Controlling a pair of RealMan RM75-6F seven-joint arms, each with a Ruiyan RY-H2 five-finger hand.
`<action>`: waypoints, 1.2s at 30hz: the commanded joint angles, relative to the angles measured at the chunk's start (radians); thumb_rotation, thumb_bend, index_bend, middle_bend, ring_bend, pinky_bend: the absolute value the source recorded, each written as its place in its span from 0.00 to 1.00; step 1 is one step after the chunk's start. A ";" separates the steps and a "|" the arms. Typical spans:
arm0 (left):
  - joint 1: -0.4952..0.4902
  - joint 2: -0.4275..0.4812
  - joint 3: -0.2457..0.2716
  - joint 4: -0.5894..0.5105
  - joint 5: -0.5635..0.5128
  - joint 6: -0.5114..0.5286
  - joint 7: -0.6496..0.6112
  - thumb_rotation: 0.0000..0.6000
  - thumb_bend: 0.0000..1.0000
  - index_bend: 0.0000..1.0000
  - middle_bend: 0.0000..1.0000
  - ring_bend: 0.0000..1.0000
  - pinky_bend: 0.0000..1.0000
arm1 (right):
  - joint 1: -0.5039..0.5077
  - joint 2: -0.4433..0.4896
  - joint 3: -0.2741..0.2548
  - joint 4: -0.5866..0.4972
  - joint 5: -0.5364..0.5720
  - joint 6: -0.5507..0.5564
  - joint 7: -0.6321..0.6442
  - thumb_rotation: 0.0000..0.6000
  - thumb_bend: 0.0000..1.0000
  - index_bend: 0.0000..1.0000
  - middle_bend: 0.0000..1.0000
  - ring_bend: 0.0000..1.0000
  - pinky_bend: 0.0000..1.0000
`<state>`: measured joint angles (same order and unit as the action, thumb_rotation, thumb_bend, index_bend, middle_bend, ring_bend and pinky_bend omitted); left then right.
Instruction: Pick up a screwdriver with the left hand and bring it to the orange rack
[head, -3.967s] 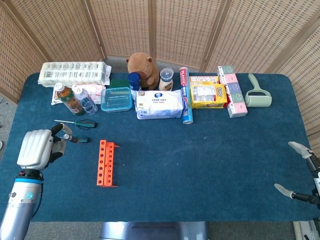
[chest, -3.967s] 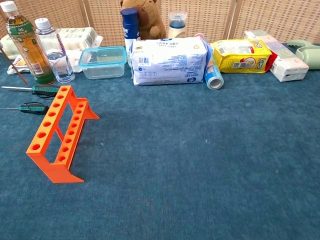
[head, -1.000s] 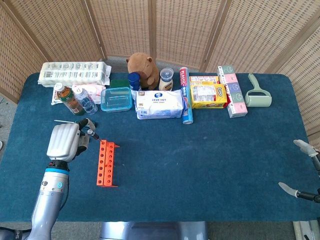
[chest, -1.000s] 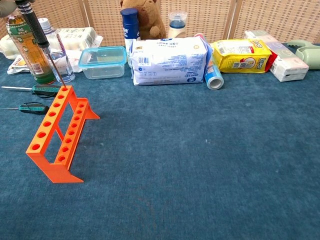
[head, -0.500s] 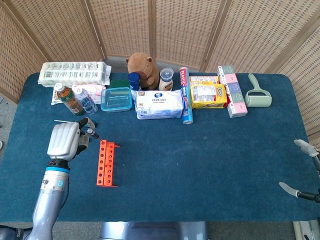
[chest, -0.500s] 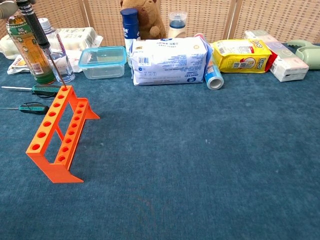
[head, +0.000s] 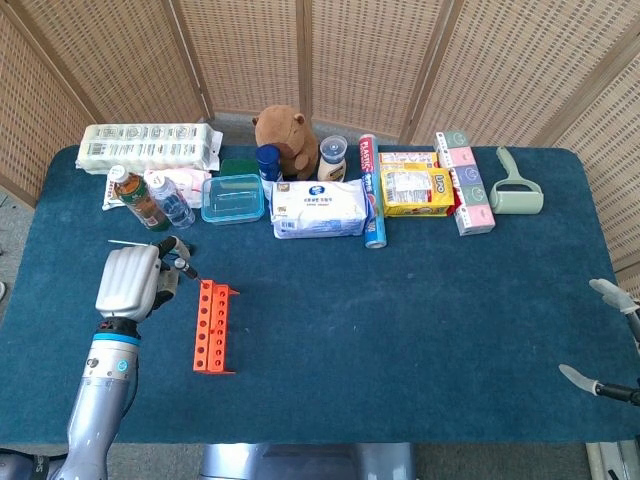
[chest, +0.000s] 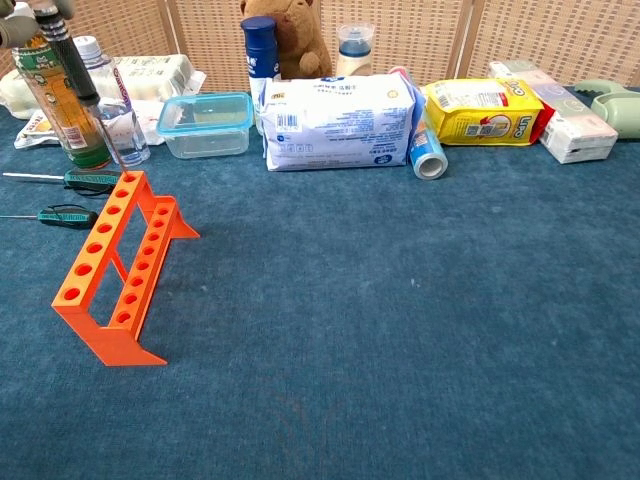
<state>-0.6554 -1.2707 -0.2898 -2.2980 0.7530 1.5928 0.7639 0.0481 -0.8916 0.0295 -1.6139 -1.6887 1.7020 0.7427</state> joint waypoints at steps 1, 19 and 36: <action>-0.001 0.000 -0.001 0.003 -0.003 -0.002 -0.002 1.00 0.49 0.51 1.00 0.98 1.00 | 0.000 0.000 0.000 0.000 0.001 -0.001 0.000 1.00 0.07 0.08 0.16 0.14 0.18; -0.008 0.000 0.008 0.003 -0.009 -0.013 0.000 1.00 0.38 0.40 1.00 0.98 1.00 | 0.000 0.002 0.001 0.001 0.000 0.001 0.006 1.00 0.07 0.08 0.16 0.14 0.18; 0.029 0.051 0.057 -0.004 0.060 -0.042 -0.048 1.00 0.22 0.02 0.47 0.48 0.75 | 0.000 0.001 -0.001 -0.002 -0.004 -0.002 -0.002 1.00 0.07 0.08 0.16 0.14 0.18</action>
<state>-0.6372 -1.2380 -0.2481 -2.2944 0.7936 1.5619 0.7249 0.0484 -0.8903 0.0286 -1.6156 -1.6922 1.7004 0.7415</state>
